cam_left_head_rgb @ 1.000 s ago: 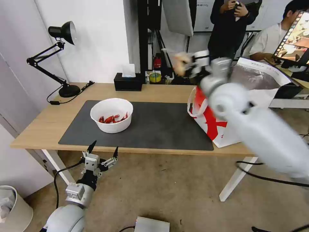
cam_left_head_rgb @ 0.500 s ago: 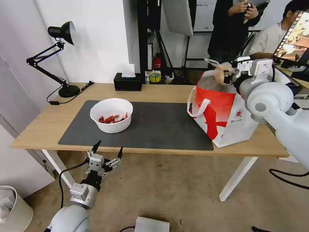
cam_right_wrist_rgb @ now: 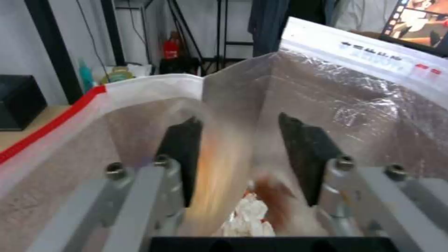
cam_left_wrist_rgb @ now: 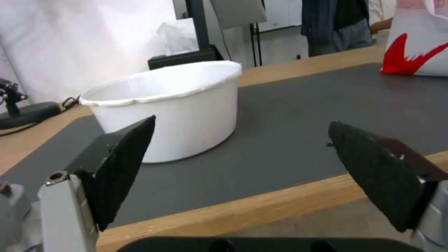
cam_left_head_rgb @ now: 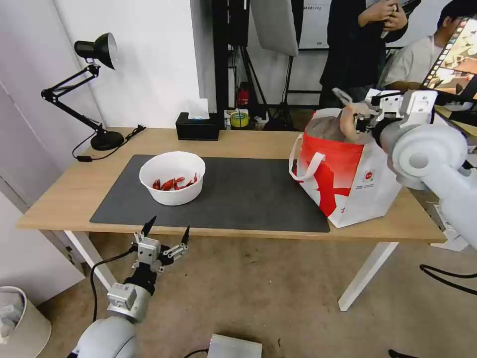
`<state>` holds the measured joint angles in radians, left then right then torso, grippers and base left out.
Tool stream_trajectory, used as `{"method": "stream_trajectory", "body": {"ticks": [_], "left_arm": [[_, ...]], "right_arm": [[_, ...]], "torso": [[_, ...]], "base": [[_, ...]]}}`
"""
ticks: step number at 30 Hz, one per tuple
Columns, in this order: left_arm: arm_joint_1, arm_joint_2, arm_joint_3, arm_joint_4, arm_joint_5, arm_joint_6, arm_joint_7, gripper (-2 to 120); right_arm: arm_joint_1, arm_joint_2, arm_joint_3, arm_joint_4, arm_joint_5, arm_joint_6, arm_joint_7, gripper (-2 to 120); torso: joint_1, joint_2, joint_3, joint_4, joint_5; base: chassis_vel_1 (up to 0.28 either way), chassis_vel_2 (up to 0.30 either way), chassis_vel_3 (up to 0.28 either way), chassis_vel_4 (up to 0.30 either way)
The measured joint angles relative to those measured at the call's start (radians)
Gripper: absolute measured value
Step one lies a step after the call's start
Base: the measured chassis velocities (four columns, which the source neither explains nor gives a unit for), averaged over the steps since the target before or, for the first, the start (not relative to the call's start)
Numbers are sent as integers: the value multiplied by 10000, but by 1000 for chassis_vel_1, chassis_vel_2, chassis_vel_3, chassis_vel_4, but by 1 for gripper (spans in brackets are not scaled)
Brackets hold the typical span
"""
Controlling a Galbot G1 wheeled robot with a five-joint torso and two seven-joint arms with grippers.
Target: Pick up the trash from the table and place it into the takeout bag.
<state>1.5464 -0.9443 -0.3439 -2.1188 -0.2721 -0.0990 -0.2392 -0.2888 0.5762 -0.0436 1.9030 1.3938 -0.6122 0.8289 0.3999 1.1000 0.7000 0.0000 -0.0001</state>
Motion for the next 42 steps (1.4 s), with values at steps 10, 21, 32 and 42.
{"method": "stream_trajectory", "body": {"ticks": [10, 21, 32, 42], "left_arm": [[76, -6, -51, -93, 39, 19, -10, 100], [156, 35, -296, -140, 20, 21, -20, 100], [423, -329, -759, -198, 79, -119, -17, 100], [394, -222, -825, -243, 3, -103, -17, 100]], "right_arm": [[-75, -118, 73, 161, 55, 812, -884, 86], [-1610, -459, -96, 1555, -2413, 4455, -5175, 100], [-5611, -809, 217, 3408, -4534, 5648, -4754, 100], [-9361, 16, 1229, 2383, -7288, 7183, -4310, 100]], "torso": [[0, 0, 0, -1, 0], [1, 0, 0, 2, -2], [-1, 1, -1, 1, 1], [0, 0, -1, -3, 2]], "base": [[0, 0, 0, 0], [0, 0, 0, 0], [0, 0, 0, 0], [0, 0, 0, 0]]}}
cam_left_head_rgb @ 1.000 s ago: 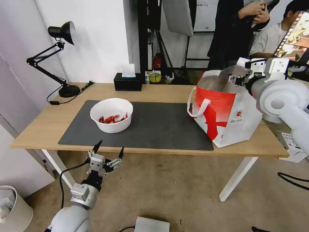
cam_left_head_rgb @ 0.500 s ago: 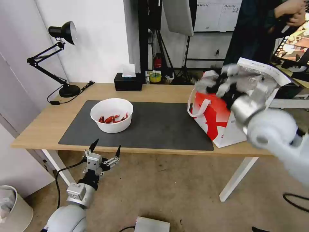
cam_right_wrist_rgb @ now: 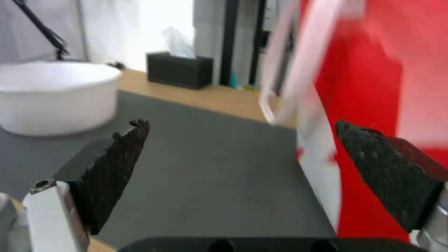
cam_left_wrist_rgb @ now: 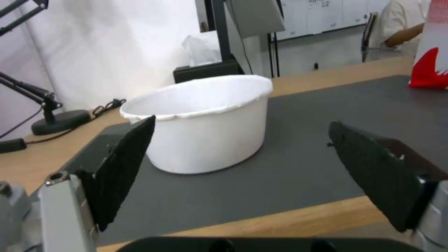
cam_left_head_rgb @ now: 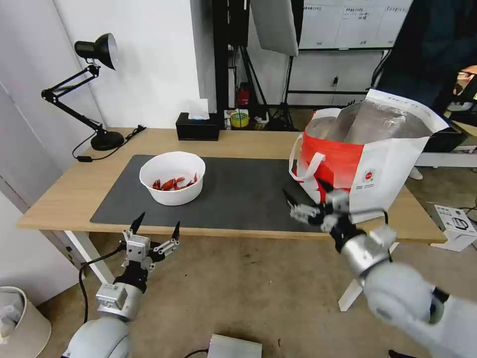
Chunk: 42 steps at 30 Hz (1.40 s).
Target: Pick up the trash from the table and place it into the takeout bag.
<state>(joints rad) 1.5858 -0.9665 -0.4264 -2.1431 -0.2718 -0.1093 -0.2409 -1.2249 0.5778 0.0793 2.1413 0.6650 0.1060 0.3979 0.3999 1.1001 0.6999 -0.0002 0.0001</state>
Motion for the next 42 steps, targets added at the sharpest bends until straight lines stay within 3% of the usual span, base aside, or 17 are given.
{"method": "stream_trajectory", "body": {"ticks": [15, 28, 36, 38, 39, 42], "left_arm": [[15, 266, -239, -81, -264, 27, 0, 100], [-46, 321, -283, 11, -422, 65, -12, 100], [-1604, 1735, -271, -8, -2608, 1202, -956, 100], [-2041, 2374, -569, -28, -3785, 1725, -1440, 100], [-2041, 2374, -569, -28, -3785, 1725, -1440, 100], [-3378, 3175, -153, 97, -5578, 2625, -2150, 100]], "right_arm": [[-895, 738, 86, -659, -216, 232, 443, 100], [-951, 834, 51, -629, -206, 216, 558, 100], [-931, 830, 46, -621, -193, 196, 558, 100], [-928, 828, 44, -620, -190, 192, 559, 100], [-928, 828, 44, -620, -190, 192, 559, 100], [-921, 826, 41, -614, -188, 189, 558, 100]], "torso": [[0, -1, 1, 2, -2], [1, -1, 1, 4, -3], [1, -1, 2, -1, -3], [1, -1, 3, 3, -2], [1, -1, 3, 3, -2], [0, -1, 2, 6, -4]], "base": [[0, 0, 0, 0], [0, 0, 0, 0], [0, 0, 0, 0], [0, 0, 0, 0], [0, 0, 0, 0], [0, 0, 0, 0]]}}
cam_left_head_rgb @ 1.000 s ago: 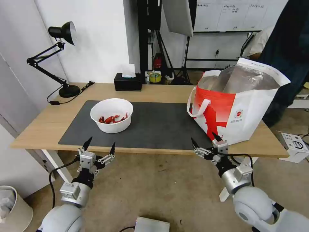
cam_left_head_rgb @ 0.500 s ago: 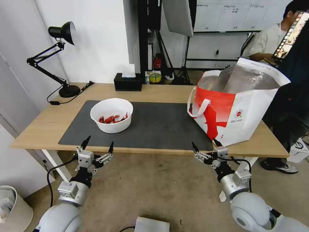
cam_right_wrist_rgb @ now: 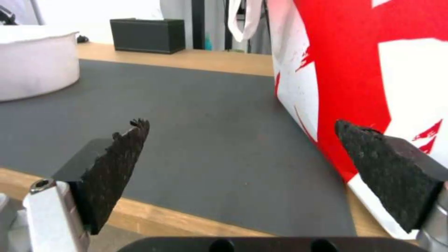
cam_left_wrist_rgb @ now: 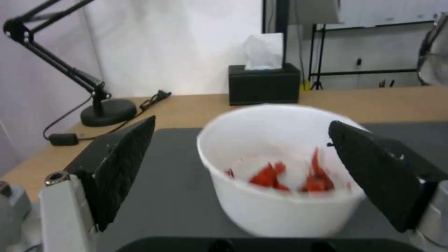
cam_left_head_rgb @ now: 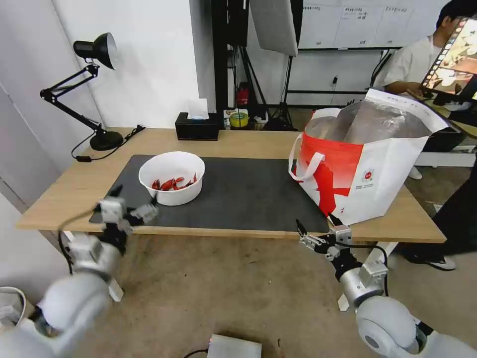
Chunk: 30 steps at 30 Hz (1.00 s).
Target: Pick up the trash from the table and place it into the takeout bag.
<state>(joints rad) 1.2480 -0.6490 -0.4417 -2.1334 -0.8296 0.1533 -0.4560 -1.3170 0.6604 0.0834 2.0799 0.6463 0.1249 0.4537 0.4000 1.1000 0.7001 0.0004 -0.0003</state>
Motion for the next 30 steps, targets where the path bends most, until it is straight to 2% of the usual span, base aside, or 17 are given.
{"method": "stream_trajectory", "body": {"ticks": [1, 3, 5, 8, 9, 10, 12, 13, 15, 16, 19, 20, 23, 24, 25, 27, 30], "left_arm": [[0, 0, 0, 0, 0, 0, 0, 100], [-1384, 514, 622, 490, -1222, 480, -185, 100], [-1824, 624, 832, 689, -1622, 636, -186, 100], [-3565, 910, 1888, 1570, -3071, 1268, -157, 100], [-3565, 910, 1888, 1570, -3071, 1268, -157, 100], [-4072, 964, 2217, 1853, -3342, 1428, -70, 100], [-5327, 1079, 3072, 2576, -3935, 2113, 106, 100], [-5327, 1079, 3072, 2576, -3935, 2113, 106, 100], [-6738, 1127, 4085, 3334, -4449, 3413, 61, 100], [-6738, 1127, 4085, 3334, -4449, 3413, 61, 100], [-8084, 922, 4878, 4031, -5225, 4982, 3, 100], [-8084, 922, 4878, 4031, -5225, 4982, 3, 100], [-8988, 581, 5607, 4649, -5511, 5728, -97, 100], [-8988, 581, 5607, 4649, -5511, 5728, -97, 100], [-9516, 326, 6066, 5123, -5670, 5896, -204, 100], [-9701, 214, 6221, 5331, -5797, 5936, -253, 100], [-10240, -203, 6838, 6074, -6037, 5953, -830, 100]], "right_arm": [[0, 0, 0, 0, 0, 0, 0, 100], [2, -1, -3, 1, 3, -2, 0, 100], [3, -2, -3, 1, 4, -3, 0, 100], [6, -4, -5, 6, 7, -5, -3, 100], [6, -4, -5, 6, 7, -5, -3, 100], [7, -4, -5, 6, 8, -5, -3, 100], [8, -5, -5, 8, 9, -7, -5, 100], [8, -5, -5, 8, 9, -7, -5, 100], [10, -5, -5, 8, 10, -9, -6, 100], [10, -5, -5, 8, 10, -9, -6, 100], [12, -5, -6, 9, 10, -11, -9, 100], [12, -5, -6, 9, 10, -11, -9, 100], [13, -6, -6, 9, 11, -12, -10, 100], [13, -6, -6, 9, 11, -12, -10, 100], [14, -5, -6, 9, 10, -12, -12, 100], [14, -6, -5, 9, 11, -12, -12, 100], [14, -6, -6, 10, 11, -12, -13, 100]], "torso": [[0, 0, 0, 0, 0], [1, 0, 1, -7, 2], [2, -1, 1, -6, 2], [2, 0, 1, -4, -1], [2, 0, 1, -4, -1], [1, -1, 1, -4, -1], [1, -1, 0, -4, 1], [1, -1, 0, -4, 1], [2, 0, 0, -5, 3], [2, 0, 0, -5, 3], [2, 0, 0, -3, 6], [2, 0, 0, -3, 6], [2, -1, 0, -4, 1], [2, -1, 0, -4, 1], [2, -1, 0, -4, 5], [2, -1, 0, -4, 3], [2, -1, 1, -6, 2]], "base": [[0, 0, 0, 0], [0, 0, 0, 0], [0, 0, 0, 0], [0, 0, 0, 0], [0, 0, 0, 0], [0, 0, 0, 0], [0, 0, 0, 0], [0, 0, 0, 0], [0, 0, 0, 0], [0, 0, 0, 0], [0, 0, 0, 0], [0, 0, 0, 0], [0, 0, 0, 0], [0, 0, 0, 0], [0, 0, 0, 0], [0, 0, 0, 0], [0, 0, 0, 0]]}}
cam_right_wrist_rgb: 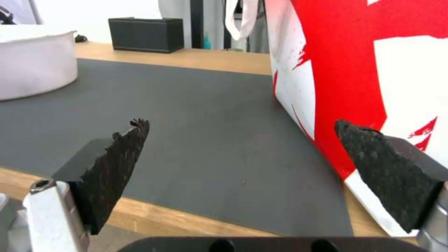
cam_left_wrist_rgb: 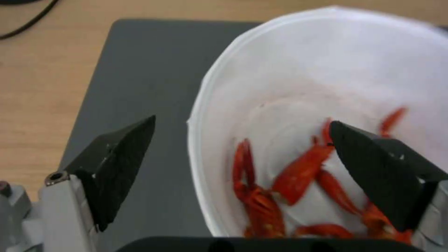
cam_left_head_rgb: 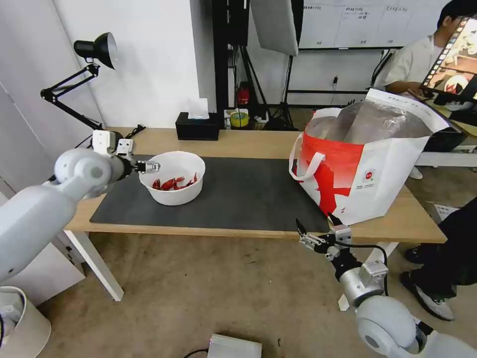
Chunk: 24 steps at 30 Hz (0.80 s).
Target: Pick up the trash from the table and place it into the takeout bag.
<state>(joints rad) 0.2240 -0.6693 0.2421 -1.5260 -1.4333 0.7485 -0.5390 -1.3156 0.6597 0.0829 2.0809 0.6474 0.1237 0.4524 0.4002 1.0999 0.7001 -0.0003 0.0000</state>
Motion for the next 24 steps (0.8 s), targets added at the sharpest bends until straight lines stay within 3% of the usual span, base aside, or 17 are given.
{"method": "stream_trajectory", "body": {"ticks": [8, 16, 24], "left_arm": [[-163, -213, 308, 598, 15, -44, -560, 100], [-103, -219, 349, 628, -49, -78, -550, 100], [-60, -134, 384, 660, -1105, -109, -915, 100]], "right_arm": [[0, 0, 0, 0, 0, 0, 0, 100], [0, 0, 0, 0, 0, 0, 0, 100], [0, 0, 0, 0, 0, 0, 0, 100]], "torso": [[-1, 0, -1, 3, 0], [-2, 1, -2, 3, 0], [-1, 1, -2, 3, 0]], "base": [[0, 0, 0, 0], [0, 0, 0, 0], [0, 0, 0, 0]]}}
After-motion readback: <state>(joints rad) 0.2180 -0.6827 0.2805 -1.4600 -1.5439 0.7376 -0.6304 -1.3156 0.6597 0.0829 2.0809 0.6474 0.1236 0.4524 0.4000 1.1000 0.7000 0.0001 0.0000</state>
